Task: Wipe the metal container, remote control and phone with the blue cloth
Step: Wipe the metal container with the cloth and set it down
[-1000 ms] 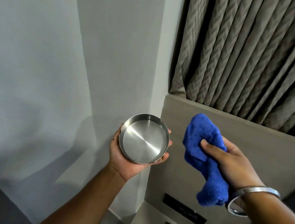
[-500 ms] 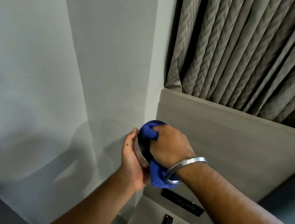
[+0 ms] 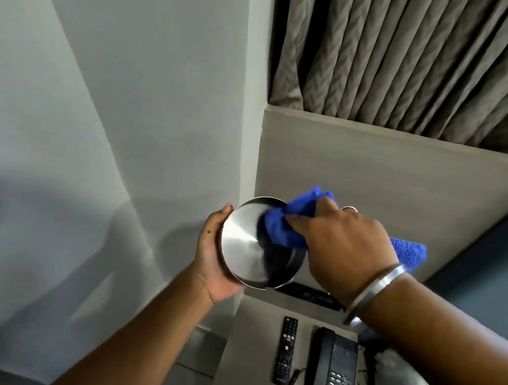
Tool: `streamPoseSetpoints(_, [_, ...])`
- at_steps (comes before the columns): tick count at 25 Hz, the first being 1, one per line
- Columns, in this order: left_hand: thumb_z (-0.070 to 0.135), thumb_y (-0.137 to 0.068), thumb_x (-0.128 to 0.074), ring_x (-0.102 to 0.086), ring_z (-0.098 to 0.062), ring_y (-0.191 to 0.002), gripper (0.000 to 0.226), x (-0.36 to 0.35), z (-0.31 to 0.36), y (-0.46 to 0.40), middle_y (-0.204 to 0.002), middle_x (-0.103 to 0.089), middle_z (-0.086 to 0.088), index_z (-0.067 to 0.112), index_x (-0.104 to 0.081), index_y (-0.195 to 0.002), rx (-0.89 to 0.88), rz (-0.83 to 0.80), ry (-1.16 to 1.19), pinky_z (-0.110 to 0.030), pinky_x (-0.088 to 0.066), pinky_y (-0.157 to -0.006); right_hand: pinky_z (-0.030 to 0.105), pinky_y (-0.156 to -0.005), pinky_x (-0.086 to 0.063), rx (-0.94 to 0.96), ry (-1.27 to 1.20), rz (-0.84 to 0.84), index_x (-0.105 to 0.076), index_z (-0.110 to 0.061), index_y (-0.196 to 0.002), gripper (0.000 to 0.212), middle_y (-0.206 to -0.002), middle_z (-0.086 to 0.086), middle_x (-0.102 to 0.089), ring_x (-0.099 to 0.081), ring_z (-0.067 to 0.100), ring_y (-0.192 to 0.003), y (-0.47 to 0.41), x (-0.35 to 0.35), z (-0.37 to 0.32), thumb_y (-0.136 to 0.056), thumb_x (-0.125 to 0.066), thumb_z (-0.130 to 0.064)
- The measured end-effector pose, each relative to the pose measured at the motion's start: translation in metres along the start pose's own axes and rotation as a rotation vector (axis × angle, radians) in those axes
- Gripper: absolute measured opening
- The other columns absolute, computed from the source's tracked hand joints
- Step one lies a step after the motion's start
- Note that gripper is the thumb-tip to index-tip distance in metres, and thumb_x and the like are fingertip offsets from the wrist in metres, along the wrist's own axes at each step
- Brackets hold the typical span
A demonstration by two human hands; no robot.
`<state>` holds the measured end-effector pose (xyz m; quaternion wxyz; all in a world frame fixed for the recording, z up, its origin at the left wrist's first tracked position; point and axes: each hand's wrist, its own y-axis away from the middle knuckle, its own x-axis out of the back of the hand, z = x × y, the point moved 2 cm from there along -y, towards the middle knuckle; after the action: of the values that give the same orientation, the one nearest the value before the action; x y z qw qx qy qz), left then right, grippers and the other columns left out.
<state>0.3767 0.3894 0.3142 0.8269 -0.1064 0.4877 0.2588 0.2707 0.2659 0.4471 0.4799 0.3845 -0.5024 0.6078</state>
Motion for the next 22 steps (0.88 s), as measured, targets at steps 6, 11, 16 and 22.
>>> streamPoseSetpoints(6, [0.055, -0.068, -0.079, -0.040, -0.047, -0.137, 0.086, 0.066, -0.022, -0.012, -0.146, -0.050, -0.020, 0.013, -0.053, -0.139, 0.111, 0.066, 0.036, -0.078, -0.026, -0.103, 0.023, -0.065, -0.052, -0.852, -1.681, 0.136, -0.066, -0.010, -0.093, 0.012, -0.082, 0.003, -0.068, -0.062, 0.017, -0.080, 0.042, -0.086, 0.047, -0.089, -0.058, -0.018])
streamPoseSetpoints(11, [0.036, -0.056, -0.080, -0.063, -0.035, -0.108, 0.050, 0.144, -0.061, -0.031, -0.112, -0.071, -0.012, 0.018, -0.077, -0.103, 0.103, 0.411, -0.051, -0.054, -0.045, -0.099, 0.034, -0.078, -0.054, -1.043, -2.551, 0.018, -0.071, -0.009, -0.091, 0.035, -0.087, 0.010, -0.073, -0.067, 0.026, -0.084, 0.086, -0.150, 0.060, -0.081, -0.045, -0.031])
streamPoseSetpoints(16, [0.037, -0.066, -0.070, -0.057, -0.036, -0.114, 0.057, 0.213, -0.113, -0.047, -0.123, -0.062, -0.015, 0.015, -0.068, -0.119, 0.192, 0.589, -0.153, -0.054, -0.040, -0.102, 0.030, -0.077, -0.045, -1.359, -2.644, 0.184, -0.057, -0.025, -0.087, 0.038, -0.081, -0.002, -0.059, -0.057, 0.018, -0.081, 0.135, -0.248, 0.079, -0.069, -0.064, -0.058])
streamPoseSetpoints(22, [0.043, -0.090, -0.052, -0.070, -0.029, -0.099, 0.037, 0.326, -0.208, -0.072, -0.109, -0.075, -0.008, 0.018, -0.076, -0.106, 0.244, 0.877, -0.362, -0.043, -0.056, -0.085, 0.040, -0.108, -0.034, -1.566, -2.633, 0.000, -0.051, -0.024, -0.133, 0.080, -0.130, 0.003, -0.055, -0.048, 0.022, -0.125, 0.178, -0.391, 0.075, -0.069, -0.059, -0.072])
